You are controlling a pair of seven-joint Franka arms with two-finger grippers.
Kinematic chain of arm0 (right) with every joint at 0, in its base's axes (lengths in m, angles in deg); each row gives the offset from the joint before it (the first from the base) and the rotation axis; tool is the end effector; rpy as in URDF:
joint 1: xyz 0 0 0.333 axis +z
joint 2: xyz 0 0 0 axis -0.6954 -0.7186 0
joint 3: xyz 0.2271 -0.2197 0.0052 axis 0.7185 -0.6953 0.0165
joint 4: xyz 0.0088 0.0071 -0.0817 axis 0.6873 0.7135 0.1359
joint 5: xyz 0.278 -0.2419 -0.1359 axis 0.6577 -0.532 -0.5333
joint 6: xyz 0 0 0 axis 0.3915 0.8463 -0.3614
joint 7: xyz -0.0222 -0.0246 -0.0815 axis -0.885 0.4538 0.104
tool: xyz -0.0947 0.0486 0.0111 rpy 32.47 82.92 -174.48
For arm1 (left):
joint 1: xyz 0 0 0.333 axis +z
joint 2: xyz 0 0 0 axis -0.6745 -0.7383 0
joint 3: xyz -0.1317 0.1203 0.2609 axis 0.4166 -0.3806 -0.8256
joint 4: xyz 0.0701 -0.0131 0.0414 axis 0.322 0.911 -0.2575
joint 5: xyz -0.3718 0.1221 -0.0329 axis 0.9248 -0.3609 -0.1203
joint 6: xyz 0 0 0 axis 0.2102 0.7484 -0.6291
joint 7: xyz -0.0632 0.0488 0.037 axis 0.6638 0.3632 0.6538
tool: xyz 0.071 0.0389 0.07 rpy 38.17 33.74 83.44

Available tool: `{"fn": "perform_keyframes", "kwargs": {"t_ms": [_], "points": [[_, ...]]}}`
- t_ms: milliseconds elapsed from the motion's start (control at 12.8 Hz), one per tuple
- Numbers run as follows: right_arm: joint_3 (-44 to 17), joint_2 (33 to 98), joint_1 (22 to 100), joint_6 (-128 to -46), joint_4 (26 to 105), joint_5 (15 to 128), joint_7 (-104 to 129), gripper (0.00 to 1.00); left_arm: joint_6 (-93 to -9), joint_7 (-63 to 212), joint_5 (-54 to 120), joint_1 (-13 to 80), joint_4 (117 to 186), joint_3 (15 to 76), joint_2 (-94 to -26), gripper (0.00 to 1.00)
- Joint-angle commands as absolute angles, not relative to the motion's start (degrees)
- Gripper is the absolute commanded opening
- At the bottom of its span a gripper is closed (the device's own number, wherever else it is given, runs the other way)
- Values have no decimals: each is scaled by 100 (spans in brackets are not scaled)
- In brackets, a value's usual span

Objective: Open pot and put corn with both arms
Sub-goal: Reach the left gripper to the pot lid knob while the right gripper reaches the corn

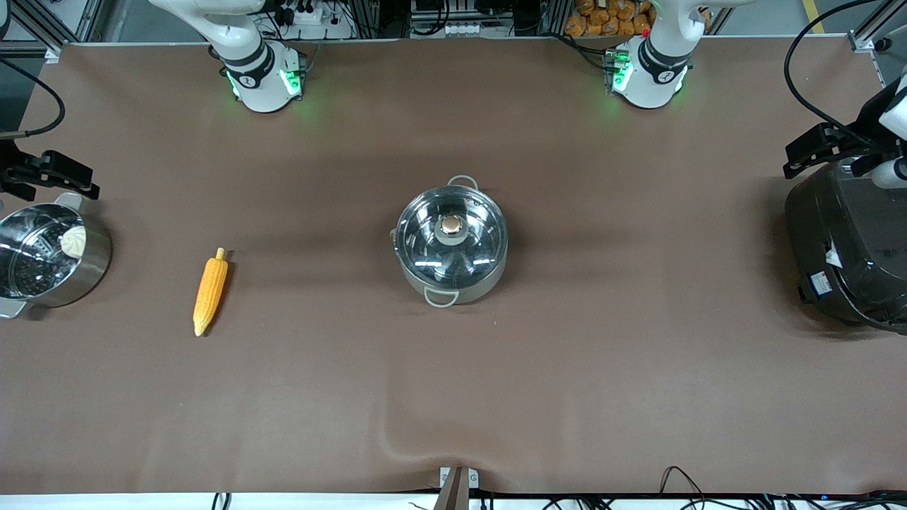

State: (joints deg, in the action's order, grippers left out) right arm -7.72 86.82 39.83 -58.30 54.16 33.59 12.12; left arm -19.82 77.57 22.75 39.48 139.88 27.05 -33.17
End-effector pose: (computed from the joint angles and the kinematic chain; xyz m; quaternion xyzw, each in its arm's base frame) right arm 0.5591 -0.0423 0.6170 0.9995 0.0105 -0.0279 0.0059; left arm 0.5405 -0.0238 0.6434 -0.9998 -0.0058 0.0095 0.0140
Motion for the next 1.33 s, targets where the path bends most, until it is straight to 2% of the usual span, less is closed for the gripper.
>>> {"fn": "perform_keyframes", "kwargs": {"t_ms": [0, 312, 468, 624, 936, 1248], "points": [[-772, 8800, 3949, -5818, 5524, 3419, 1160, 100, -1822, 7807, 2130, 3969, 13838, 2698, -3313, 100], [-781, 8791, 3940, -5826, 5542, 3419, 1160, 100, -1813, 7825, 2147, 3881, 13811, 2715, -3365, 100], [-790, 8765, 3888, -5905, 5682, 3419, 1160, 100, -1944, 7738, 2200, 3602, 13750, 2942, -3653, 100], [-790, 8704, 3826, -6098, 5866, 3419, 1152, 100, -2084, 7057, 2322, 3111, 13566, 3197, -4154, 100], [-790, 8318, 3808, -6950, 6508, 3410, 1160, 100, -3190, 4747, 2543, 1907, 13469, 3313, -5076, 100], [-790, 7361, 3712, -7416, 6518, 3392, 1160, 100, -4043, 2495, 2517, 921, 12451, 3243, -6438, 100]]}}
